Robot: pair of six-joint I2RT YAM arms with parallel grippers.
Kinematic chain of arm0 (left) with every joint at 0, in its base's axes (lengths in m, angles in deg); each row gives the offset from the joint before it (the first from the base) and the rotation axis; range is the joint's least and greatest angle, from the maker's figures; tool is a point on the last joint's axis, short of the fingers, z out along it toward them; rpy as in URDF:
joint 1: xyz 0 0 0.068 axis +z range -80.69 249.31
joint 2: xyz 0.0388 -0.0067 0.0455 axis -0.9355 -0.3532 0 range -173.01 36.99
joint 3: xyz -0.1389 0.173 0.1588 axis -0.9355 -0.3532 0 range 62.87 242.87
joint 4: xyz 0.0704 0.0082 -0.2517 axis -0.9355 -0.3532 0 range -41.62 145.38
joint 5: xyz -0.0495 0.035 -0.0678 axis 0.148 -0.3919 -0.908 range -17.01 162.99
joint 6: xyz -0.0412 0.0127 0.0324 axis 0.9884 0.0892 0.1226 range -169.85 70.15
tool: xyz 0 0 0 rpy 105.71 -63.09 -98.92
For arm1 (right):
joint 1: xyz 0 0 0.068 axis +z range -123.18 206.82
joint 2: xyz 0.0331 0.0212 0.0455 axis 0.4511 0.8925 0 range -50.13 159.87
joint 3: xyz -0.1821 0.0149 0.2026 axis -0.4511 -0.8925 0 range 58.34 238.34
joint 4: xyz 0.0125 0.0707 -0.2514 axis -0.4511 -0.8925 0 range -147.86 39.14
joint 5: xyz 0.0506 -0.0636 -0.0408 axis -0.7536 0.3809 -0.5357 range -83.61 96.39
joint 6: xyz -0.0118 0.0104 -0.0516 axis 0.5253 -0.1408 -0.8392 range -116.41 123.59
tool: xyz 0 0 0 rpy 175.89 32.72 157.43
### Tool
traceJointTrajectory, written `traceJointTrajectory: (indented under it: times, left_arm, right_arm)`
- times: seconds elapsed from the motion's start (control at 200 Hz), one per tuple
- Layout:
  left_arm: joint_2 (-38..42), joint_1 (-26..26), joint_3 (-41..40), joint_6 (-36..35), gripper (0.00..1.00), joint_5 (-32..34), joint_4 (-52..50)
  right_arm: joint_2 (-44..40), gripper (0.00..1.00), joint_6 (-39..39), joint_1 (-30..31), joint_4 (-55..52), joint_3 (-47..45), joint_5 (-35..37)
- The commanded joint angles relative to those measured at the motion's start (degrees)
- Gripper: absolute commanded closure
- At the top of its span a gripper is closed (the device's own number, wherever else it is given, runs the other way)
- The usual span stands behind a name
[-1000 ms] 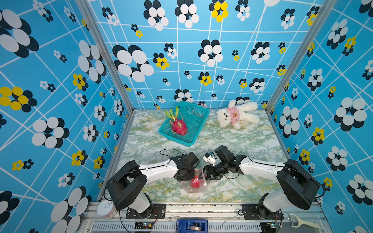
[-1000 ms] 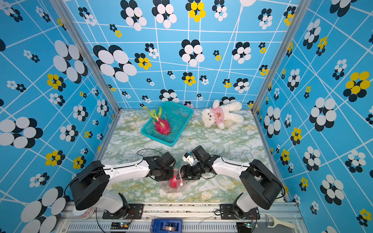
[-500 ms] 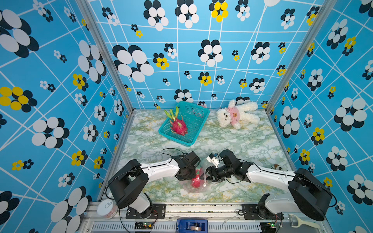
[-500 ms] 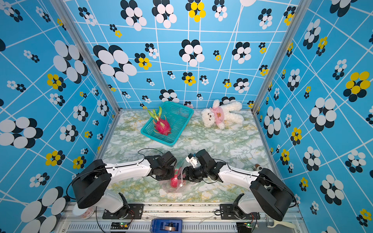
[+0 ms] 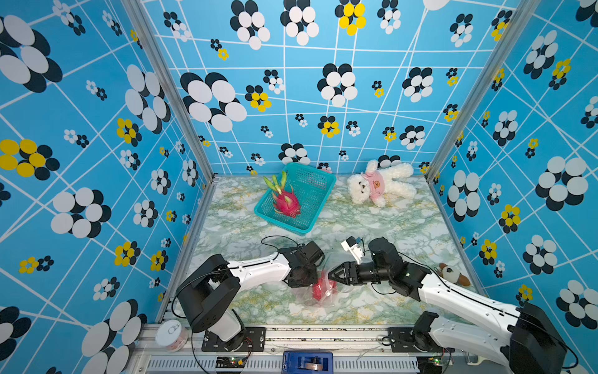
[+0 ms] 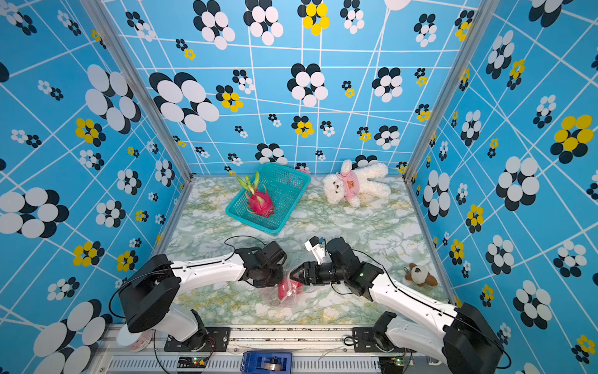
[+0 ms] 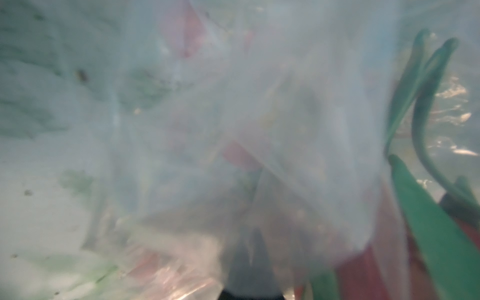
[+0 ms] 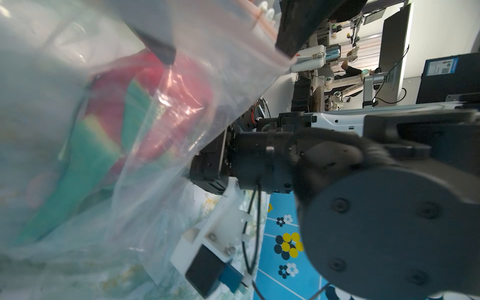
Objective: Open the zip-top bag and take out the dragon fruit
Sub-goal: Adjust the zipper food storage bag at the center of the board.
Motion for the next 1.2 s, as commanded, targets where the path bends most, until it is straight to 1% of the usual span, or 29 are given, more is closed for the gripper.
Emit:
traceJointTrajectory:
  times: [0.0,0.08,0.175,0.28,0.38,0.44,0.56,0.58,0.62,0.65,0.675,0.705,0.795,0.865,0.89,0.915,0.97,1.0,1.02,1.055,1.105,1.145,1.195]
  left_arm:
    - [3.62,0.38,2.49,-2.05,1.0,-0.29,-1.57]
    - [8.64,0.49,6.79,-2.55,1.0,-0.07,-3.86]
    - [13.19,0.83,15.62,-3.79,1.0,0.17,-9.86]
    - [13.7,1.41,24.45,-5.81,1.0,-1.01,-17.25]
    - [12.99,1.4,27.6,-6.08,1.0,-2.34,-20.17]
    - [13.27,1.04,27.49,-5.1,1.0,-2.16,-20.09]
    - [14.16,0.93,27.13,-3.65,1.0,-1.48,-20.02]
    - [14.21,0.93,27.45,-3.56,1.0,-1.34,-20.34]
    - [14.3,0.93,28.31,-3.7,1.0,-1.14,-21.0]
    - [14.16,0.94,29.28,-3.81,1.0,-1.0,-21.69]
    - [14.14,0.93,30.23,-3.81,1.0,-0.89,-22.58]
    - [13.92,0.93,31.73,-3.98,1.0,-0.86,-23.24]
    - [13.42,0.84,35.27,-4.63,1.0,-0.07,-25.61]
    - [13.5,0.87,37.81,-5.23,1.0,1.3,-28.33]
    - [13.77,0.84,38.63,-5.22,1.0,1.84,-29.01]
    - [14.29,0.84,39.49,-5.22,1.0,2.52,-29.72]
    - [15.47,1.0,41.42,-5.3,1.0,4.18,-31.92]
    - [16.14,1.45,42.28,-5.39,1.0,4.8,-32.95]
    - [16.63,1.66,42.59,-5.39,1.0,4.99,-33.5]
    - [17.4,2.43,42.89,-5.48,1.0,4.87,-34.18]
    - [18.28,3.62,42.62,-5.74,1.0,4.31,-35.25]
    - [19.03,4.43,41.95,-6.07,1.0,4.07,-36.22]
    - [20.22,4.99,40.25,-6.21,1.0,4.22,-36.73]
  right_arm:
    - [3.35,0.31,-2.55,-0.34,-0.84,-0.64,0.61]
    - [6.41,0.28,-3.46,-0.79,0.16,-1.62,-0.4]
    - [7.69,0.27,-0.23,-3.01,9.36,-6.23,-0.46]
    - [9.65,0.26,1.77,-5.11,16.46,-8.66,-1.53]
    - [12.27,0.28,2.45,-5.98,21.19,-8.9,-2.28]
    - [13.08,0.33,3.42,-6.19,24.92,-9.22,-2.01]
    - [11.96,0.42,4.62,-6.46,29.58,-10.24,1.88]
    - [11.6,0.45,4.79,-6.54,30.13,-10.46,2.18]
    - [10.9,0.56,4.8,-6.6,30.84,-10.56,2.38]
    - [10.52,0.71,4.64,-6.68,31.12,-10.49,2.28]
    - [10.04,0.81,4.59,-6.74,31.07,-10.49,2.25]
    - [9.52,0.86,4.5,-6.81,30.98,-10.53,2.33]
    - [8.16,0.89,4.15,-7.09,30.8,-10.61,2.06]
    - [5.39,0.91,5.85,-8.39,29.54,-10.01,-0.22]
    - [3.31,0.92,6.1,-8.85,27.62,-9.73,-0.26]
    - [0.38,0.92,5.5,-9.19,23.12,-9.27,0.73]
    - [-5.42,0.97,0.64,-9.34,10.26,-8.47,7.07]
    - [-7.34,1.0,-1.83,-9.59,6.66,-9.16,10.02]
    - [-7.83,1.0,-2.81,-10.25,5.71,-9.84,10.52]
    - [-7.34,1.0,-3.06,-12.42,5.73,-11.1,8.96]
    - [-5.61,1.0,-2.08,-15.79,6.93,-11.58,4.13]
    - [-5.46,1.0,-1.03,-17.26,7.63,-10.72,0.8]
    - [-8.07,1.0,-0.65,-17.51,5.84,-8.87,0.81]
